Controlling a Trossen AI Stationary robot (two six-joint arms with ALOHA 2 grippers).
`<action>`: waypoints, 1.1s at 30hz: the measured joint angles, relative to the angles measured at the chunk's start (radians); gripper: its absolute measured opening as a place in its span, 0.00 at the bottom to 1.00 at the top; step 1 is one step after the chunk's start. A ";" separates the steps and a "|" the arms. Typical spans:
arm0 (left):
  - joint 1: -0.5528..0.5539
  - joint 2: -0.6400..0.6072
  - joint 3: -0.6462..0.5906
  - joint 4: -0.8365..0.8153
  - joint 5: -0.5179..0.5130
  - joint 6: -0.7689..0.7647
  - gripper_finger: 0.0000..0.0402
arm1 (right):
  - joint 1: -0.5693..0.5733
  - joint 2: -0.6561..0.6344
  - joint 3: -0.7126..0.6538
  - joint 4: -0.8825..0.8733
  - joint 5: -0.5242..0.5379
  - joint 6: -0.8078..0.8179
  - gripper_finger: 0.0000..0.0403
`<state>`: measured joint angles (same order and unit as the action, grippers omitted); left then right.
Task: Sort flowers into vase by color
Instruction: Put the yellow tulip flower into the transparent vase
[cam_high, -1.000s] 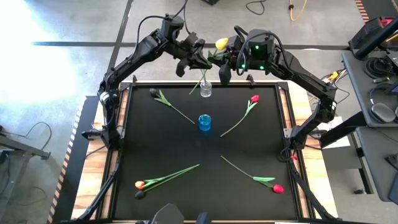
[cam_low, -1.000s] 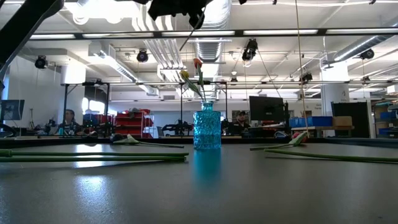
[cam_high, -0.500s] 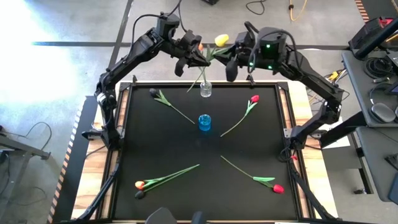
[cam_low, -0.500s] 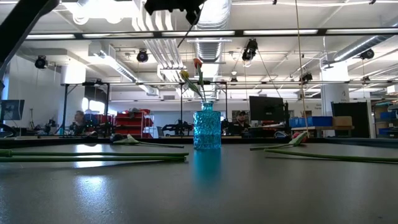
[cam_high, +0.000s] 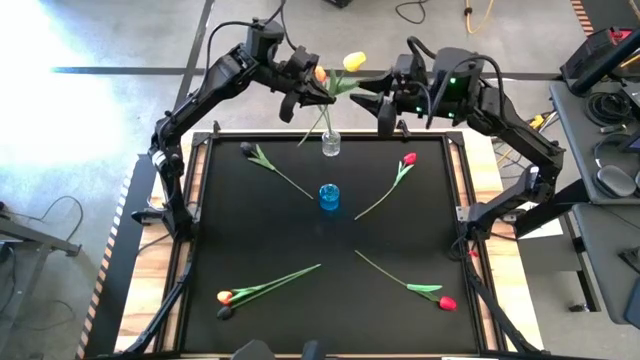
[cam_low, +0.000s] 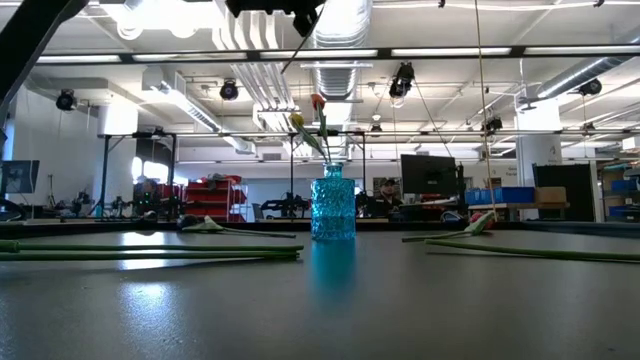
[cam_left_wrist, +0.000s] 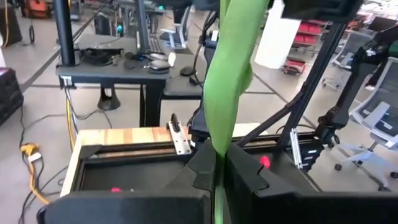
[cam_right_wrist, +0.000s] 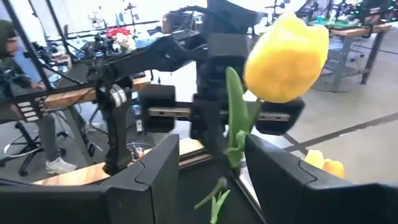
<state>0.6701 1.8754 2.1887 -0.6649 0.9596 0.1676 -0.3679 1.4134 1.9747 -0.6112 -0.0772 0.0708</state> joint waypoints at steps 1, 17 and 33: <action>0.000 -0.004 -0.001 -0.021 -0.010 0.010 0.00 | 0.007 -0.001 0.000 0.000 0.000 0.000 0.43; 0.015 -0.226 -0.079 -0.143 -0.140 0.082 0.00 | 0.037 -0.032 0.000 -0.018 0.000 0.000 0.42; 0.014 -0.791 -0.922 0.505 -0.409 -0.200 0.00 | 0.037 -0.004 0.000 -0.028 0.000 -0.003 0.40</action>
<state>0.6836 1.0841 1.2666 -0.1595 0.5506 -0.0320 -0.3313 1.4091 1.9747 -0.6388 -0.0776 0.0673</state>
